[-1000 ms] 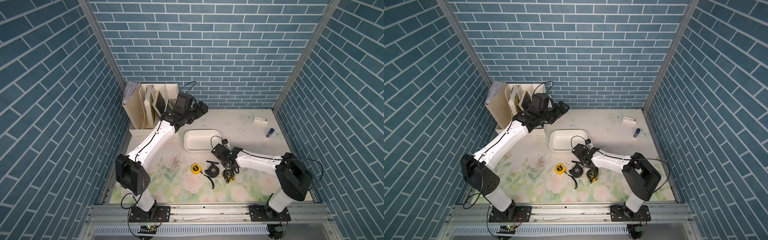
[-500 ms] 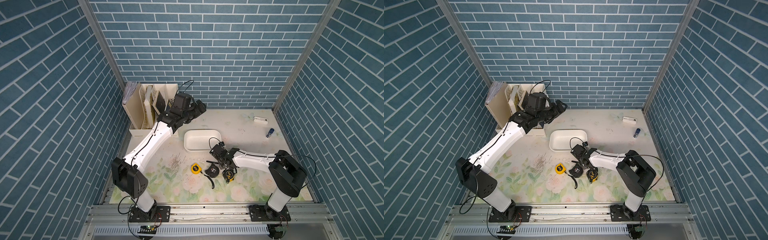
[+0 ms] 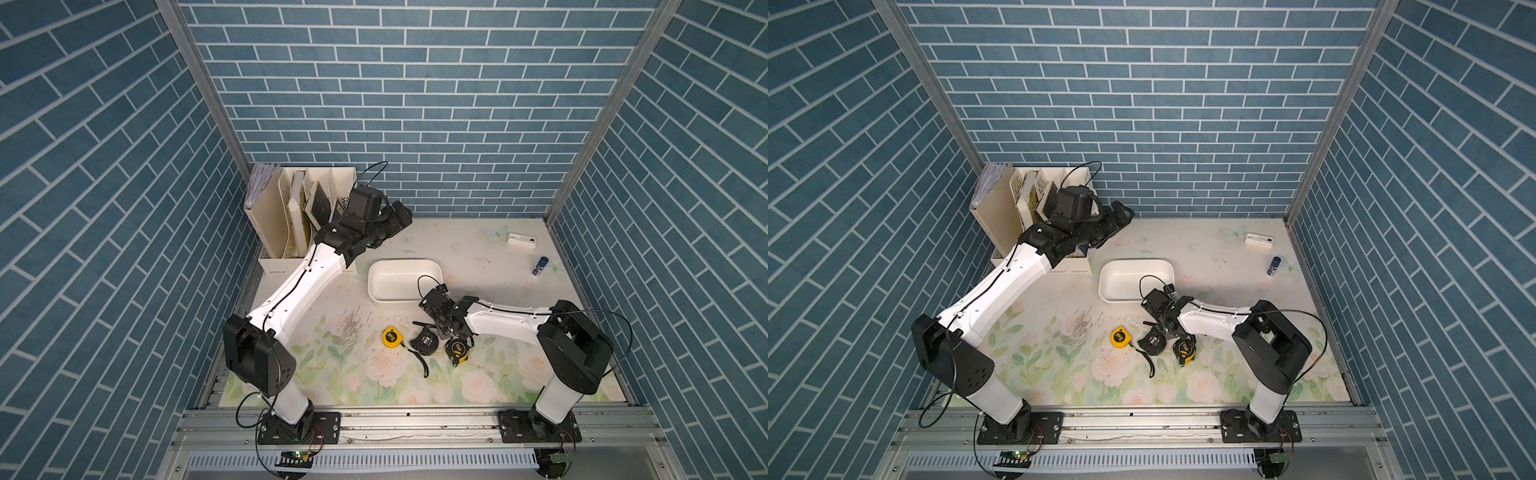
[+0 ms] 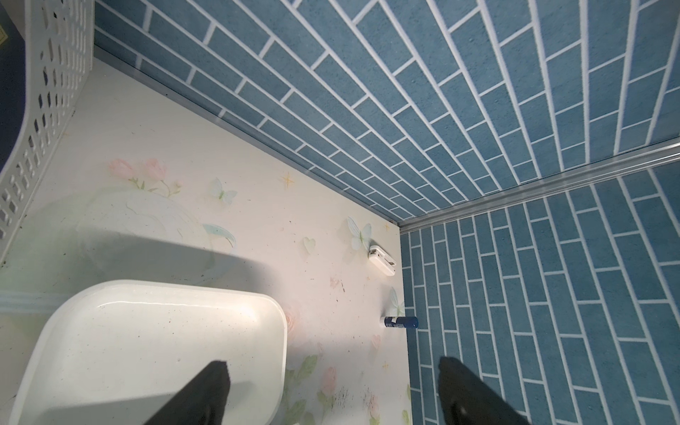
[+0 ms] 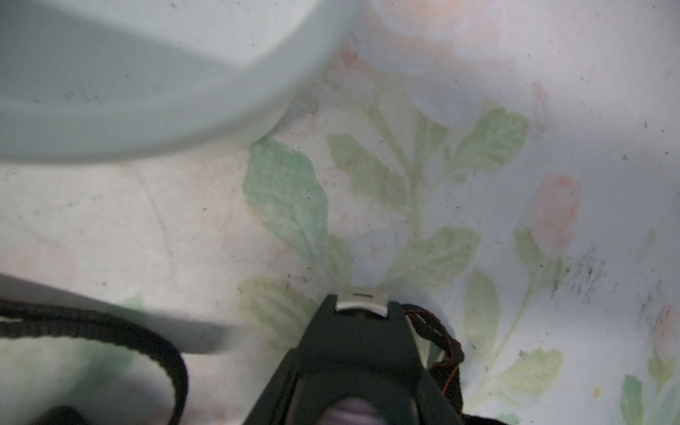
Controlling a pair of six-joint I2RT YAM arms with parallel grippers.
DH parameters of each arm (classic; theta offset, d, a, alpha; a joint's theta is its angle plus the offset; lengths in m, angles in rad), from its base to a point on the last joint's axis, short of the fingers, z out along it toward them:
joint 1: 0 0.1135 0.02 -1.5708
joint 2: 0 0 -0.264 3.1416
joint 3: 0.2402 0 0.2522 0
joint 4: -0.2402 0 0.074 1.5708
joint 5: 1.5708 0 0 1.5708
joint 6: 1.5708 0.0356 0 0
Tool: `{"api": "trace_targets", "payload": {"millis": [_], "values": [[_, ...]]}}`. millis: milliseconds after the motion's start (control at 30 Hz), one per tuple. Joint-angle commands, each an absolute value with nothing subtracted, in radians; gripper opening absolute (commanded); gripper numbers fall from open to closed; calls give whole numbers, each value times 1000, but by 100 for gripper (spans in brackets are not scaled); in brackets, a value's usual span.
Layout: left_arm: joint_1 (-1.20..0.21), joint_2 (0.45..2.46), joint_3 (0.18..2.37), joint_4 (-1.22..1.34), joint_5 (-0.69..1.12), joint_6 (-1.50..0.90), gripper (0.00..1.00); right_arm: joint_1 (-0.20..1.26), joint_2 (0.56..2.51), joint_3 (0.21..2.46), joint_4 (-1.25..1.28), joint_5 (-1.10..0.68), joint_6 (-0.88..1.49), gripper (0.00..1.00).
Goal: Take the tape measure out of the storage box
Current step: Place the tape measure at the center of the board.
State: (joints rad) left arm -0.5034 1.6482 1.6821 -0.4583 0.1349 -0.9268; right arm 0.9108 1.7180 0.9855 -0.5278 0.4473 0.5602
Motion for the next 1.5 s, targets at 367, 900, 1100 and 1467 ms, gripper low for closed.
{"api": "trace_targets", "payload": {"millis": [367,900,1100,1467], "values": [[-499,1623,1667,-460,136,-916,93,935,1675,999,-546,470,546,63],[-499,1627,1672,-456,141,-918,93,942,1643,984,-492,454,523,64],[-499,1636,1675,-454,149,-917,93,942,1643,989,-498,459,523,42],[-499,1622,1666,-457,144,-917,93,941,1655,982,-500,446,515,23]]}}
